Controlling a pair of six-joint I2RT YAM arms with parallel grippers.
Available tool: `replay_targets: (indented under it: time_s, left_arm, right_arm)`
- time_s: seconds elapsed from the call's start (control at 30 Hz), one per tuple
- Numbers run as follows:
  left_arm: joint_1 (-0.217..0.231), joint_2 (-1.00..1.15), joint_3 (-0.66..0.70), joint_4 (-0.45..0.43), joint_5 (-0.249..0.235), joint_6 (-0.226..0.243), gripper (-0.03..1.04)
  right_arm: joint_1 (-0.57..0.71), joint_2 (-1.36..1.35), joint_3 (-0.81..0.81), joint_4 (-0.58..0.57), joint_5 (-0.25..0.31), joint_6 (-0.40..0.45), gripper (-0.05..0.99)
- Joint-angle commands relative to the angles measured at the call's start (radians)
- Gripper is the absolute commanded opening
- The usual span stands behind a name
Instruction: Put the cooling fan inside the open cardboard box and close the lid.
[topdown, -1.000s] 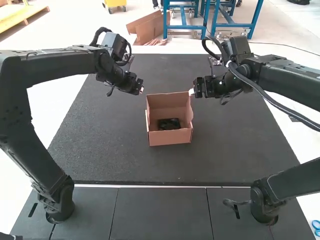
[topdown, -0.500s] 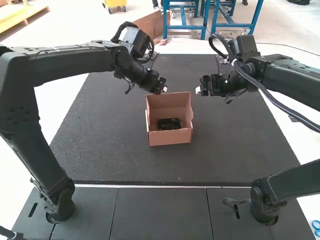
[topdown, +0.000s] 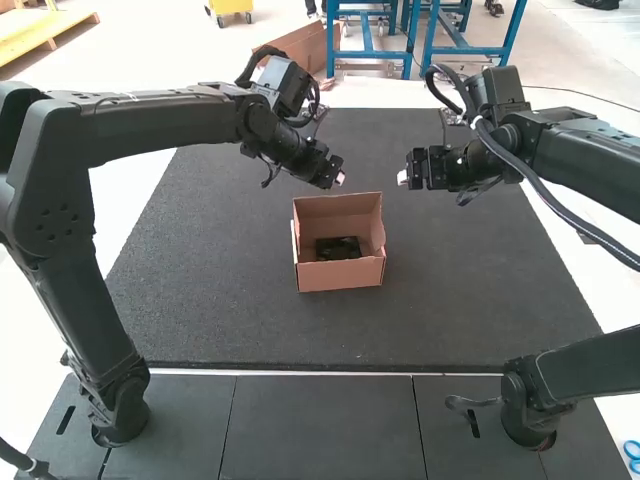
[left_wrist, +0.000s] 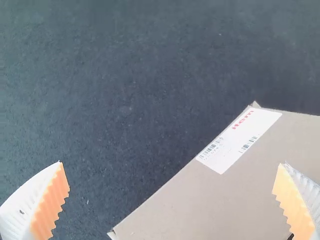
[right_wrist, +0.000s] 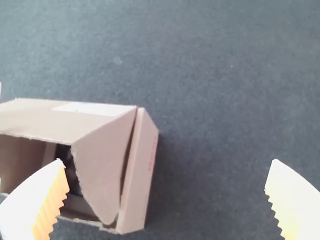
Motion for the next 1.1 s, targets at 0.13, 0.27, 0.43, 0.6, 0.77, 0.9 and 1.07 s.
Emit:
replay_targets:
  time_s: [0.13, 0.27, 0.43, 0.6, 0.77, 0.9, 1.07]
  left_arm:
    - [-0.003, 0.058, 0.015, -0.060, 0.022, -0.005, 0.97]
    - [-0.006, 0.073, -0.019, -0.066, 0.038, 0.001, 0.97]
    - [-0.020, 0.093, -0.058, -0.103, 0.073, 0.015, 0.97]
    - [-0.046, 0.105, -0.102, -0.115, 0.084, 0.030, 0.97]
    - [-0.061, 0.122, -0.154, -0.057, 0.085, 0.027, 0.97]
    - [-0.063, 0.141, -0.191, -0.017, 0.082, 0.024, 0.97]
    - [-0.063, 0.144, -0.206, -0.006, 0.076, 0.022, 0.97]
  right_arm:
    - [-0.010, -0.020, 0.003, 0.004, 0.008, 0.001, 0.90]
    - [-0.011, -0.020, -0.007, 0.002, 0.007, 0.001, 0.90]
    - [-0.011, -0.020, -0.008, 0.002, 0.007, 0.001, 0.90]
    - [-0.011, -0.020, -0.013, 0.002, 0.005, 0.001, 0.90]
    - [-0.010, -0.020, -0.017, 0.001, -0.007, 0.003, 0.90]
    - [-0.008, -0.020, -0.014, -0.027, -0.024, 0.003, 0.90]
    - [-0.010, -0.022, -0.010, -0.052, -0.033, 0.003, 0.90]
